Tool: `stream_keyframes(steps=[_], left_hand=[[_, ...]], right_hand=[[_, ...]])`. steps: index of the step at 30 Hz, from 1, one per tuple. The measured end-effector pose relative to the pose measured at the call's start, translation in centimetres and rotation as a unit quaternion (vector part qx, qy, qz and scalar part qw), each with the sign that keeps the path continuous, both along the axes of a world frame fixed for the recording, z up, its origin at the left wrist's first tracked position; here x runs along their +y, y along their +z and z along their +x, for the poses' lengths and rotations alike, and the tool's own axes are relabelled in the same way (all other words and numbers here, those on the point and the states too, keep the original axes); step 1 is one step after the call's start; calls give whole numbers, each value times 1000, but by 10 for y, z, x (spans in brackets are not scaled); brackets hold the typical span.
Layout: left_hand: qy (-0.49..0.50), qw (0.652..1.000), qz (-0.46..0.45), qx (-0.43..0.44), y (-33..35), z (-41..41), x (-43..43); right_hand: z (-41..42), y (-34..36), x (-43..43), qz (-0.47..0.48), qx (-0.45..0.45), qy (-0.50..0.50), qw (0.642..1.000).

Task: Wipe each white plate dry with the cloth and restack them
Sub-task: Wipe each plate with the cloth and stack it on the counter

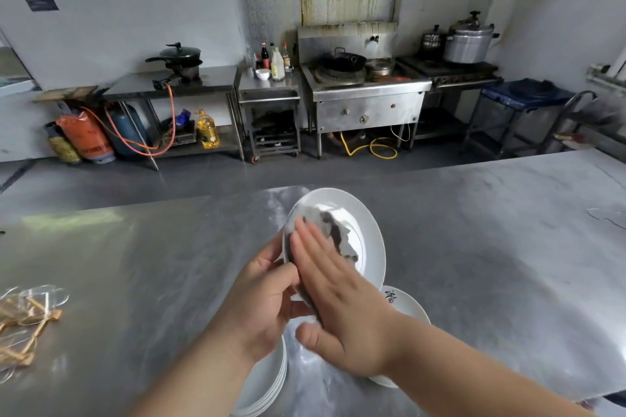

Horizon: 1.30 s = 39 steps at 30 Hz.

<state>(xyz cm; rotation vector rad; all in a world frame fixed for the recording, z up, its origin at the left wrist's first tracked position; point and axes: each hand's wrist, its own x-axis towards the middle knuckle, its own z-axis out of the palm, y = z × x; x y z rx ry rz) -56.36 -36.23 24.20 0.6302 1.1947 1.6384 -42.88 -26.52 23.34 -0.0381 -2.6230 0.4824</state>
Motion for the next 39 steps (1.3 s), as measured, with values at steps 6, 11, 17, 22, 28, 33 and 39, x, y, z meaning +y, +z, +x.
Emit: stream_keyframes(steps=[6, 11, 17, 22, 28, 33, 39], left_hand=[[-30, 999, -12, -23, -6, -3, -3], [-26, 999, -15, -21, -8, 0, 2], [-21, 998, 12, -53, -11, -8, -4], [34, 995, 36, -86, -15, -18, -3], [18, 997, 8, -71, -24, -9, -1], [77, 987, 59, -127, -17, -18, 8], [50, 993, 64, -86, -23, -1, 4]], right_hand=[[3, 17, 46, 32, -69, -99, 992], [-8, 7, 27, 35, -24, -62, 997], [-9, 19, 46, 60, -58, -68, 994], [7, 6, 49, 34, -159, -201, 966], [7, 3, 49, 46, -167, -175, 969], [-4, 16, 57, -16, -156, -241, 958], [0, -30, -6, -204, 33, -319, 925]])
